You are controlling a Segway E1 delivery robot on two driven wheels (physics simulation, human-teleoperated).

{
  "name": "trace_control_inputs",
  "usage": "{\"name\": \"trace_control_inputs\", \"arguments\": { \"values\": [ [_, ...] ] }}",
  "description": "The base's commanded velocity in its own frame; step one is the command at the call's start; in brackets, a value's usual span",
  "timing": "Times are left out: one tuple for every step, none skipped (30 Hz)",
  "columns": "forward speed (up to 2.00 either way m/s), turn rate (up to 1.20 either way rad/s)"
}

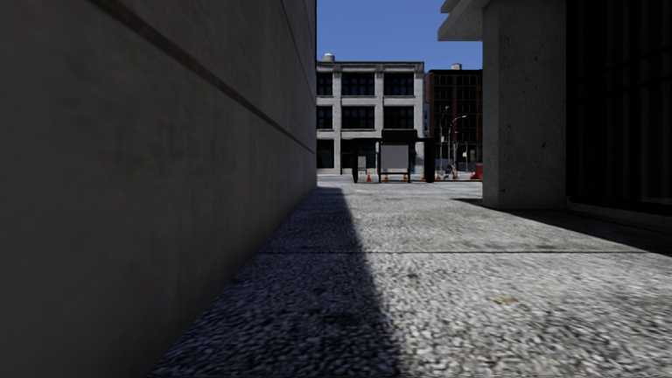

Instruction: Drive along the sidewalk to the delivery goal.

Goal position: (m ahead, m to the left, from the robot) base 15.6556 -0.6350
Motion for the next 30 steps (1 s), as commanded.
{"name": "trace_control_inputs", "arguments": {
  "values": [
    [2.0,-0.86],
    [2.0,0.0],
    [2.0,0.0],
    [2.0,0.0],
    [2.0,0.0],
    [2.0,0.0],
    [2.0,0.0],
    [2.0,0.0],
    [2.0,0.0],
    [2.0,0.0],
    [2.0,0.0],
    [2.0,0.0],
    [2.0,0.0],
    [2.0,0.0],
    [2.0,0.0],
    [2.0,0.0],
    [2.0,0.0],
    [2.0,0.0],
    [2.0,0.0],
    [2.0,0.0],
    [2.0,0.0],
    [2.0,0.0],
    [2.0,0.0],
    [2.0,0.0],
    [2.0,0.0],
    [2.0,0.0],
    [2.0,0.0],
    [2.0,0.0],
    [2.0,0.0],
    [2.0,0.0]
  ]
}}
